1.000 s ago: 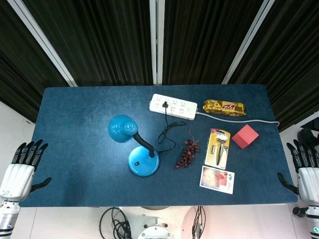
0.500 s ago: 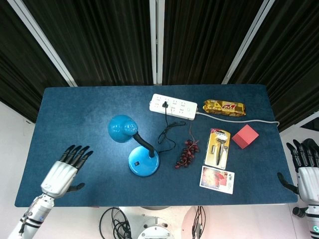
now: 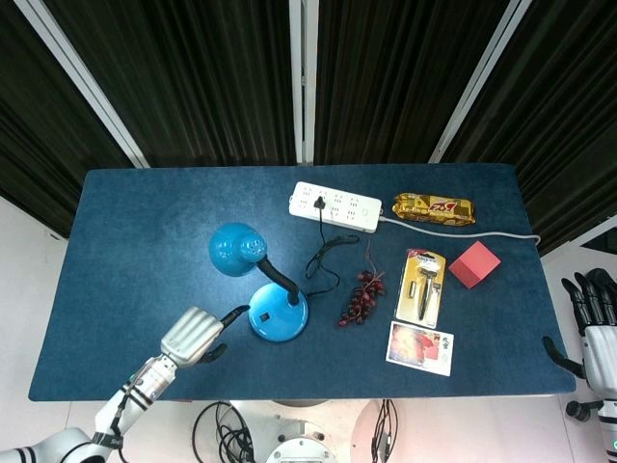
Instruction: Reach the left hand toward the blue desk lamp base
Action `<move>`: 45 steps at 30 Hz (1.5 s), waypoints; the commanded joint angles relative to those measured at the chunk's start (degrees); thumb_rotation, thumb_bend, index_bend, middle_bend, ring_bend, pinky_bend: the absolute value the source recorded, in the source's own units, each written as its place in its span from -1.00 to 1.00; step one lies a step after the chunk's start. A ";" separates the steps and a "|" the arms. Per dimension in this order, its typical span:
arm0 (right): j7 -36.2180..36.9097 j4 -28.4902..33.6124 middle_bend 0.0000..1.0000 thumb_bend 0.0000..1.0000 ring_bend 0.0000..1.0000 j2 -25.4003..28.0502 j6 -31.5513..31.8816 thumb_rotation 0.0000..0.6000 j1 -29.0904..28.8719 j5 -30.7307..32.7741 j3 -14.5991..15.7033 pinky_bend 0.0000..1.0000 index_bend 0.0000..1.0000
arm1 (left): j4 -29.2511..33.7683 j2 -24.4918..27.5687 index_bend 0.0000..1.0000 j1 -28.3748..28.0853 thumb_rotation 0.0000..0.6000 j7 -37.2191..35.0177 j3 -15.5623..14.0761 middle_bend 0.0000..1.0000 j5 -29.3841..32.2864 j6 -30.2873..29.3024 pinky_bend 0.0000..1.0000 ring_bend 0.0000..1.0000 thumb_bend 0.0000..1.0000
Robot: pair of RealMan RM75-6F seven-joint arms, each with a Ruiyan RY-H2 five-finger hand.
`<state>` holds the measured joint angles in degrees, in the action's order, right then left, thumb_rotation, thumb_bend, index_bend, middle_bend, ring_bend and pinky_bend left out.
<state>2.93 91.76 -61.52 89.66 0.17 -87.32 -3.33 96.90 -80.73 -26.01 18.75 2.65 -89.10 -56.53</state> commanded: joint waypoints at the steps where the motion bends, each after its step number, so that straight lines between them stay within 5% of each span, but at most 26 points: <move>1: 0.50 -0.45 -1.00 -0.57 -1.00 -0.22 -0.17 1.00 0.04 0.07 0.12 -1.00 -1.00 | -1.51 -1.65 -0.74 -1.71 1.00 1.70 0.63 0.56 2.49 2.22 0.50 0.52 -0.30; 45: 3.58 -3.15 -1.00 -0.57 -1.00 -0.76 -1.66 1.00 -0.27 0.98 -0.03 -1.00 -1.00 | -6.23 -6.48 -0.68 -7.38 1.00 1.54 -2.96 0.59 7.84 4.68 0.49 0.53 -0.29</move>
<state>6.51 88.61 -62.27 87.99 -0.11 -86.34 -3.36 90.69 -87.20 -33.37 20.28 -0.29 -81.27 -51.87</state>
